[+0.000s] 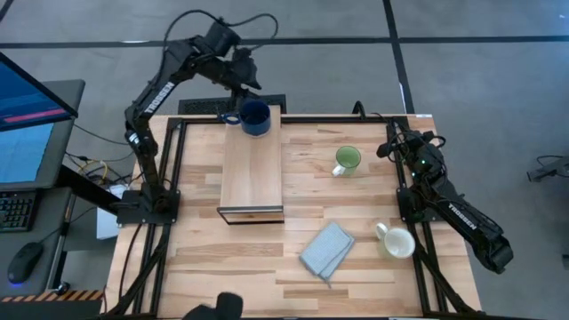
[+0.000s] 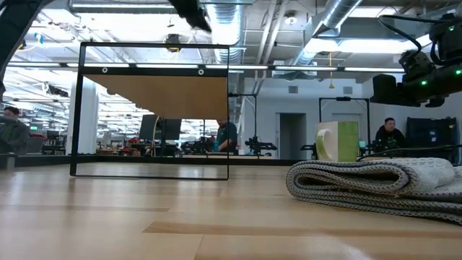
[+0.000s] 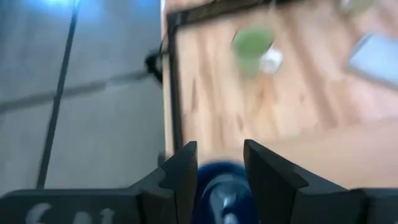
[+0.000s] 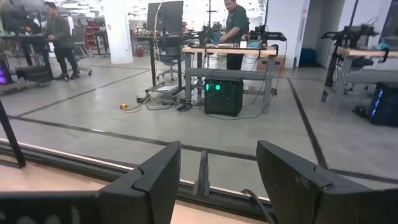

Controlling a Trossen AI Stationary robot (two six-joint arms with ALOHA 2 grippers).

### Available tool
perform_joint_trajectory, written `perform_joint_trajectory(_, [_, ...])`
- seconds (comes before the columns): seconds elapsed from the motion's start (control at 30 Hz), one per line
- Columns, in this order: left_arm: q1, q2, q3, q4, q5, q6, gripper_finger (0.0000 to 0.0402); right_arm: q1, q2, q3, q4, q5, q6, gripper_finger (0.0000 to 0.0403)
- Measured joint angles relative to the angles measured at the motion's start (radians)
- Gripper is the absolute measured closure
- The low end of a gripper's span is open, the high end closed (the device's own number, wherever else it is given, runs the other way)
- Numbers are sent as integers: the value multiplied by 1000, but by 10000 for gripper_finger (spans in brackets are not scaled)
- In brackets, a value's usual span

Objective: Stack small to large cups/mugs on shelf
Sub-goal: Put the white green mug on the shelf

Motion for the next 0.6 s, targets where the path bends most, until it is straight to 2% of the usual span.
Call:
perform_joint_trajectory(0.13, [-1, -62, 0, 10, 67, -19, 278, 1, 1, 20, -37, -19, 30, 168])
perform_joint_trajectory(0.33, [0, -142, 0, 19, 86, -86, 278, 2, 0, 40, -40, -82, 28, 168])
perform_joint_trajectory(0.5, [4, -186, -1, 56, 31, -193, 278, 2, 0, 42, -55, -84, 28, 168])
perform_joint_trajectory(0.6, [12, -223, -50, 137, 10, -250, 278, 2, 0, 42, -67, -84, 28, 168])
